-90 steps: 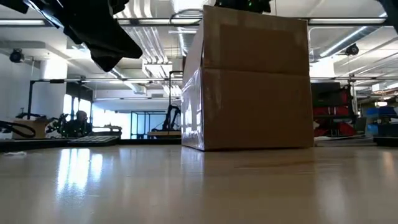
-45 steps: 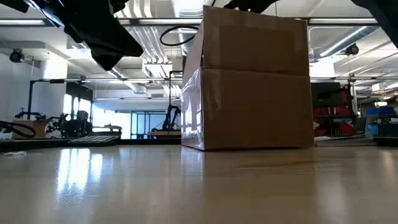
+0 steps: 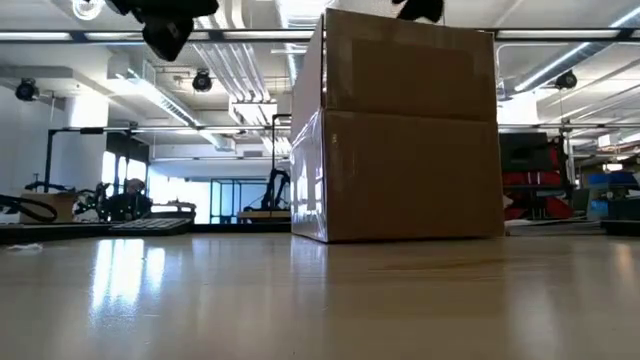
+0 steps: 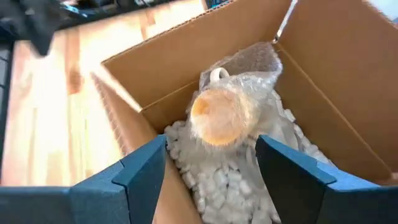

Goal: Wrap mug
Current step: Return to Home Position

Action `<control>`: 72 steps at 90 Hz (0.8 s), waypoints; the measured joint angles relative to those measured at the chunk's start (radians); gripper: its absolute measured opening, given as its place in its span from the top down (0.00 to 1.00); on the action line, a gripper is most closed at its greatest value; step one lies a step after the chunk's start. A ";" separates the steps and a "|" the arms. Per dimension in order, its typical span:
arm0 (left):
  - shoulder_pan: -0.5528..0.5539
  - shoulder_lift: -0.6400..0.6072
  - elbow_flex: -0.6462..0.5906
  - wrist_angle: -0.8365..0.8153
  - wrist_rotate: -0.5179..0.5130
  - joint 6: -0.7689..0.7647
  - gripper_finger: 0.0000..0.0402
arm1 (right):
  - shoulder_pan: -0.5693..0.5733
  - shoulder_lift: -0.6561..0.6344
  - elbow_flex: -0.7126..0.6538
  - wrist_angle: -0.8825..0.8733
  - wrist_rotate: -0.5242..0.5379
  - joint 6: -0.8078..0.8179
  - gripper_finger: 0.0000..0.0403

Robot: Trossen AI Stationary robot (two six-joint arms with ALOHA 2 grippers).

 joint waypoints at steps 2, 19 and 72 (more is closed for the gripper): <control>0.005 -0.011 0.000 -0.007 0.000 0.006 1.00 | 0.006 -0.027 -0.028 0.007 0.000 0.006 0.44; 0.048 -0.112 -0.042 -0.040 -0.001 0.027 1.00 | 0.094 -0.266 -0.335 0.158 0.001 0.078 0.52; 0.078 -0.302 -0.295 0.075 0.000 -0.018 1.00 | 0.210 -0.934 -1.305 1.081 -0.001 0.260 0.99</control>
